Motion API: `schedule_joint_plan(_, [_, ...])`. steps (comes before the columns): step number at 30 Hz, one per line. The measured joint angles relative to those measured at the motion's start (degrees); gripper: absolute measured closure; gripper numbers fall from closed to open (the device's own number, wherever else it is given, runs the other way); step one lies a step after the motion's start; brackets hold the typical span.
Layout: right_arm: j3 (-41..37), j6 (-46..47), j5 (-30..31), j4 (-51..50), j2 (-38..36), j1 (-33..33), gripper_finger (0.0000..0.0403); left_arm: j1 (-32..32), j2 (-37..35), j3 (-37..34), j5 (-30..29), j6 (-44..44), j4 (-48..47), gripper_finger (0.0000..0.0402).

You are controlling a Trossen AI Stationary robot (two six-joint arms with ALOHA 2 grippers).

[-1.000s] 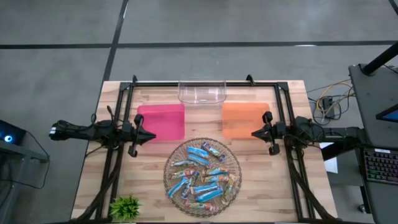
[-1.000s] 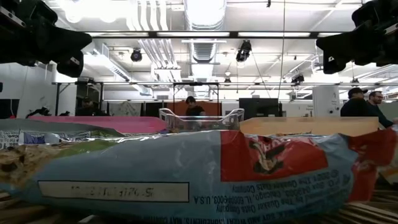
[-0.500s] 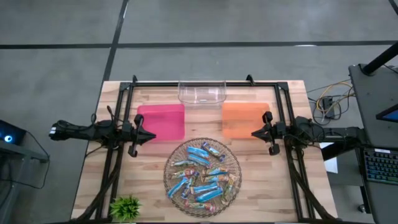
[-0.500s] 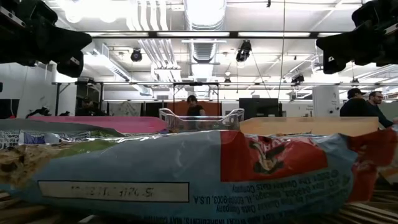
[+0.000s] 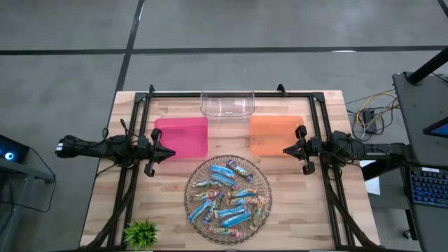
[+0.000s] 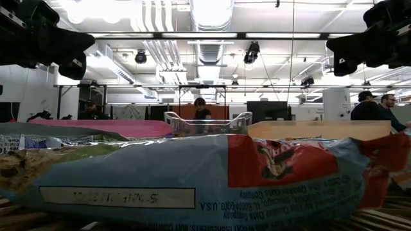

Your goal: Pick and place Granola Bars by type

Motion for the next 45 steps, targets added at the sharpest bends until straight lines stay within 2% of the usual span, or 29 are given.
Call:
schedule_joint_plan(16, [0.0,0.18,0.0,0.32,0.0,0.0,0.0394,0.0,0.0,0.0,0.0,0.0,0.0,0.0397])
schedule_joint_plan(22, [-0.02,0.2,0.0,6.83,0.0,-0.01,0.0394,0.0,0.0,-0.01,-0.01,-0.01,1.41,0.0397])
schedule_joint_plan(29, [-0.01,0.36,0.0,16.54,-0.02,0.01,0.0394,0.0,0.0,-0.01,-0.02,-5.79,11.65,0.0397])
schedule_joint_plan(36, [-0.02,8.17,1.46,21.4,-0.02,-0.02,0.0394,0.0,-0.02,0.08,-0.35,-12.39,25.96,0.0397])
schedule_joint_plan(39, [-0.02,8.35,2.05,21.69,-0.02,-0.02,0.0394,0.0,0.03,0.83,-2.66,-16.21,27.59,0.0397])
schedule_joint_plan(45, [-0.02,15.36,2.34,25.42,0.05,-0.02,0.0394,0.0,0.04,2.0,-3.19,-16.31,30.04,0.0397])
